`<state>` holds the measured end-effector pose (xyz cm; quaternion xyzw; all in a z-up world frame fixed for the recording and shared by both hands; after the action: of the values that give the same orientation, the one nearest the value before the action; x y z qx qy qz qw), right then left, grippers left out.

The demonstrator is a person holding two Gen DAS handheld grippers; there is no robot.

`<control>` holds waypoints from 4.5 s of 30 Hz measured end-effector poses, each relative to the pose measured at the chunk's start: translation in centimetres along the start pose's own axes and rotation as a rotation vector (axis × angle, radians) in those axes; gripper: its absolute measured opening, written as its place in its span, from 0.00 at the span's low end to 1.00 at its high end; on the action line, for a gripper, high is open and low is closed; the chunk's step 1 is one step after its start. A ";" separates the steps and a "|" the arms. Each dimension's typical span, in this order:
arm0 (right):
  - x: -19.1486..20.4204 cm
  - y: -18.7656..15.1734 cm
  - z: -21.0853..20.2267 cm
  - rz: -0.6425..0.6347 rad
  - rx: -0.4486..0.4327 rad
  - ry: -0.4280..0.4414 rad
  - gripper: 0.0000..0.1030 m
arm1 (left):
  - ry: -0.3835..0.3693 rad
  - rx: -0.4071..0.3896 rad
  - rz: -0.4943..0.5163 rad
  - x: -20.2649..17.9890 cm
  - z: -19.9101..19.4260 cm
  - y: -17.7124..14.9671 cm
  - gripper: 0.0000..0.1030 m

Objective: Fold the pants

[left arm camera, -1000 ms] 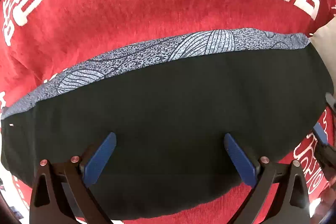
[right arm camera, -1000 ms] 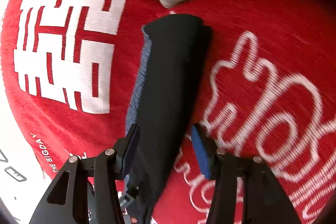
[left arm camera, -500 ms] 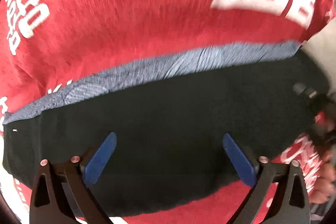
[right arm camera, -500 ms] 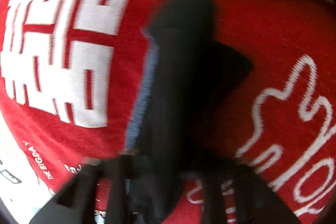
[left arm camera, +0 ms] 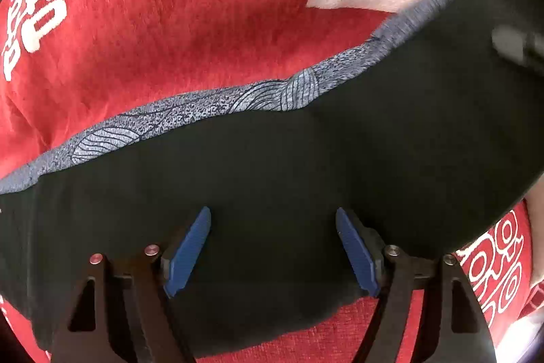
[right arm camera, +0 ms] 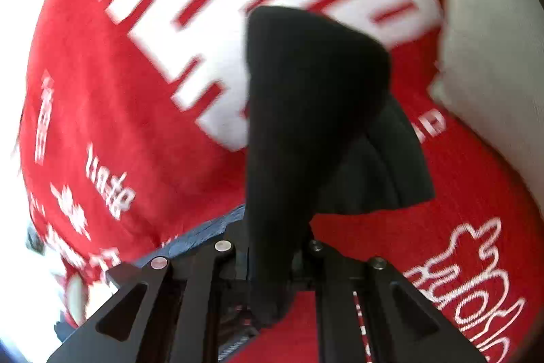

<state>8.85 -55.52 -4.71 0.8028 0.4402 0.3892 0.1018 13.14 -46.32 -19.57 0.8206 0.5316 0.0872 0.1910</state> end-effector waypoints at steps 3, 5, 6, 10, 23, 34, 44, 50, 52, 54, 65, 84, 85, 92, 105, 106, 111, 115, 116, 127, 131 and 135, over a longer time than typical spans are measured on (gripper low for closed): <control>3.9 -0.2 0.3 -0.123 0.020 -0.014 0.13 | -0.038 0.001 -0.001 0.6 -0.3 0.0 0.74; 6.5 -0.7 0.6 -0.197 0.035 -0.019 0.13 | -0.083 0.030 -0.014 1.3 -1.0 0.0 0.74; 7.6 -0.9 0.8 -0.226 0.040 -0.023 0.13 | -0.102 0.039 -0.031 2.1 -1.5 0.1 0.74; 12.1 -3.2 1.9 -0.342 0.061 -0.054 0.13 | -0.109 0.028 -0.121 9.0 -4.7 0.0 0.74; 21.2 -18.7 13.9 -0.767 0.208 -0.383 0.15 | 0.040 0.112 -0.287 33.3 -7.4 -5.7 0.82; 23.1 -25.7 12.2 -1.115 0.199 -0.534 0.51 | -0.029 0.126 -0.284 35.8 -12.0 -6.7 0.82; 18.4 -22.5 5.6 -0.758 0.292 -0.451 0.64 | -0.292 0.149 -0.165 25.8 -15.3 -4.1 0.82; 16.4 -22.3 5.3 -0.668 0.320 -0.441 0.64 | -0.312 0.215 -0.115 22.7 -11.1 -3.8 0.82; 16.0 -22.3 5.1 -0.637 0.327 -0.429 0.62 | -0.305 0.217 -0.112 22.4 -10.0 -3.6 0.67; 15.7 -22.3 5.1 -0.604 0.335 -0.409 0.54 | -0.283 0.229 -0.105 22.1 -9.5 -3.7 0.45; 15.1 -21.0 3.6 -0.514 0.359 -0.366 0.33 | -0.290 0.273 -0.134 23.2 -11.1 -7.1 0.05; 13.5 -12.3 4.5 -0.335 0.267 -0.321 0.33 | -0.186 0.147 -0.110 22.5 -12.3 -2.4 0.05; 13.6 -11.6 5.2 -0.340 0.269 -0.321 0.33 | -0.193 0.144 -0.106 21.9 -11.8 -1.7 0.05; 12.8 -13.0 10.5 -0.344 0.402 -0.306 0.33 | -0.123 0.246 -0.073 20.0 -6.9 -3.5 0.05; 16.5 -15.1 11.5 -0.321 0.438 -0.073 0.34 | -0.123 0.164 -0.109 19.8 -7.9 -6.2 0.05; 17.5 -14.8 12.7 -0.324 0.461 -0.034 0.34 | -0.128 0.159 -0.115 19.9 -8.0 -6.3 0.05; 21.5 -14.6 17.3 -0.385 0.542 0.033 0.34 | -0.134 0.144 -0.133 20.0 -8.2 -6.7 0.05; 23.8 -15.5 20.5 -0.366 0.625 0.114 0.34 | -0.144 0.126 -0.143 20.2 -8.3 -6.8 0.05; 24.1 -16.5 21.4 -0.366 0.678 0.130 0.34 | -0.148 0.124 -0.148 20.5 -8.3 -7.0 0.05; 22.4 -14.6 17.8 -0.439 0.579 0.022 0.38 | -0.129 0.155 -0.147 21.5 -8.9 -5.9 0.08; 18.2 -12.1 14.3 -0.451 0.470 -0.160 0.41 | -0.067 0.099 -0.155 22.2 -10.4 -5.2 0.93; 14.8 -9.5 13.2 -0.420 0.413 -0.276 0.41 | -0.037 0.084 -0.135 22.0 -11.3 -4.8 0.93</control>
<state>16.86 -35.94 -10.51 0.7435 0.6477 0.1496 0.0736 14.38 -22.19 -12.53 0.7915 0.5854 0.0364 0.1716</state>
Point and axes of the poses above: each gripper's, at about its wrist camera, not at the fingertips, and z roughly the way its jaws point, x to its left, y to its top, the point moved 7 cm from there along z, roughly the way its jaws point, and after that the axes turned 1 degree about y, right-handed, at the moved point
